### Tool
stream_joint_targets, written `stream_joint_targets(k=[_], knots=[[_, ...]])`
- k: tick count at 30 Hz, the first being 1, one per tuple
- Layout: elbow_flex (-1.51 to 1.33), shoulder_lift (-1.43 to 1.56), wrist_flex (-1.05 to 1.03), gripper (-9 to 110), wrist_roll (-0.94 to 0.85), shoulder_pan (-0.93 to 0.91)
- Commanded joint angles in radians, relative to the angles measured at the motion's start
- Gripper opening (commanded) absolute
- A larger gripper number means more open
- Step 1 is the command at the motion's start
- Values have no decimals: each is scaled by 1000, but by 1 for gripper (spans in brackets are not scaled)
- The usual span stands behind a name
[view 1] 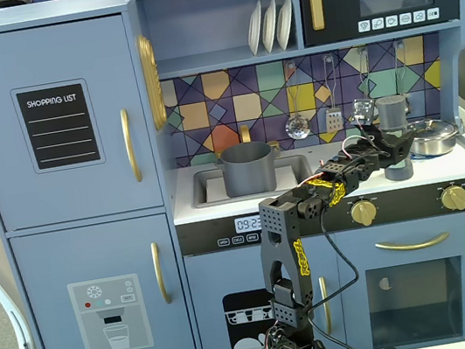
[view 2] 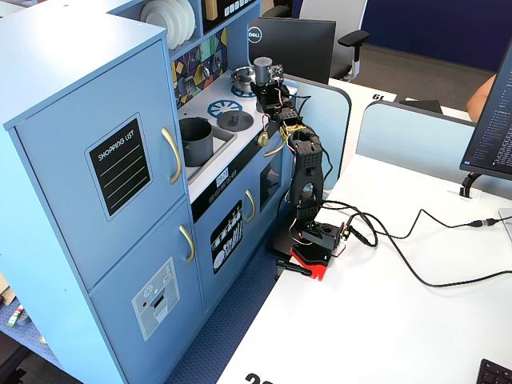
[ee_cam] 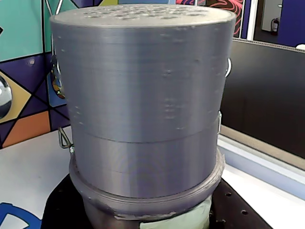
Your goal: Put salt in the gray recipient
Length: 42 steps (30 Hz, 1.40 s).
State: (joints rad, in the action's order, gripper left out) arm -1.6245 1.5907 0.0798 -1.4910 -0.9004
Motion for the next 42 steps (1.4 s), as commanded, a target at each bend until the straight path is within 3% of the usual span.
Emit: stream_joint_targets(k=[1, 10, 19, 24, 32, 42], knots=[[74, 29, 26, 0, 28, 15], [133, 160, -28, 0, 32, 67], [233, 336, -201, 0, 199, 215], [347, 397, -434, 0, 410, 353], [275, 497, -474, 0, 712, 600], [250, 476, -529, 0, 1319, 802]])
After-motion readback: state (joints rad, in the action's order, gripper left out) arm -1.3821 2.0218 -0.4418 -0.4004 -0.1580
